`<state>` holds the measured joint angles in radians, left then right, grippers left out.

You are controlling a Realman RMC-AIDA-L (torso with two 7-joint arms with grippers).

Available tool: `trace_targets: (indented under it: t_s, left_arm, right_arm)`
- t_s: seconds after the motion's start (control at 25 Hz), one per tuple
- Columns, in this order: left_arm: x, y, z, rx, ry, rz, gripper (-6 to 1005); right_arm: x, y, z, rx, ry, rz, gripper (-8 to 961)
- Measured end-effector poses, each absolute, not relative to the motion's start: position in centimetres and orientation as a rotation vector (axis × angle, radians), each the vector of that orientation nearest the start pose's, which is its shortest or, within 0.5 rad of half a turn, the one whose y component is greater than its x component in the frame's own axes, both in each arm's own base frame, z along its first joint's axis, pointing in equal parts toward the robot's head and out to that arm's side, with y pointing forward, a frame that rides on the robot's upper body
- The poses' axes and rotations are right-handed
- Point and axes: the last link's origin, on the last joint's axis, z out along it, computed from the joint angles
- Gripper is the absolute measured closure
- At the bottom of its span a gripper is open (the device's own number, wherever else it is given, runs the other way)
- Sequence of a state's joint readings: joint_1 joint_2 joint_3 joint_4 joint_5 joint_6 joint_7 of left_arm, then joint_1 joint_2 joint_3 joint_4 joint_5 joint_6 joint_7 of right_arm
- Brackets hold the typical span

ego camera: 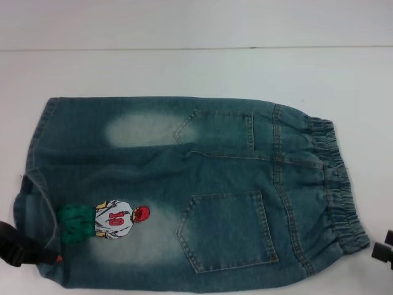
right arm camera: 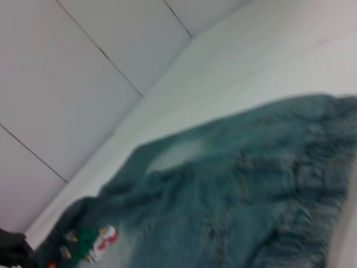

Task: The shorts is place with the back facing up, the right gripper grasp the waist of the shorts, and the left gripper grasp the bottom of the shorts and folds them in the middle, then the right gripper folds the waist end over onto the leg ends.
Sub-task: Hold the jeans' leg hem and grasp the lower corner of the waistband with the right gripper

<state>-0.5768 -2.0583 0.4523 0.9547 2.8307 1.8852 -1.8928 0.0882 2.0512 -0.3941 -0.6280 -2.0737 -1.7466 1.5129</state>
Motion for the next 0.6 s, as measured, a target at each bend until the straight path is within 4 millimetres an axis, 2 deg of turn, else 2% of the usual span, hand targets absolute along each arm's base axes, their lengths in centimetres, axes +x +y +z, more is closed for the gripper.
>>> trace_targets:
  t_s: [0.28,0.6]
  left_arm:
    - [-31.5,28.7,5.5,-2.742,-1.411,0.185,936]
    - [-31.5,28.7,5.5,-2.743,-1.413,0.187,936]
  right_arm:
    - [38.6,17.2,2.7,-2.291,1.434,0.743,29]
    - [38.3,18.1,2.6,-2.318,1.435,0.732,29]
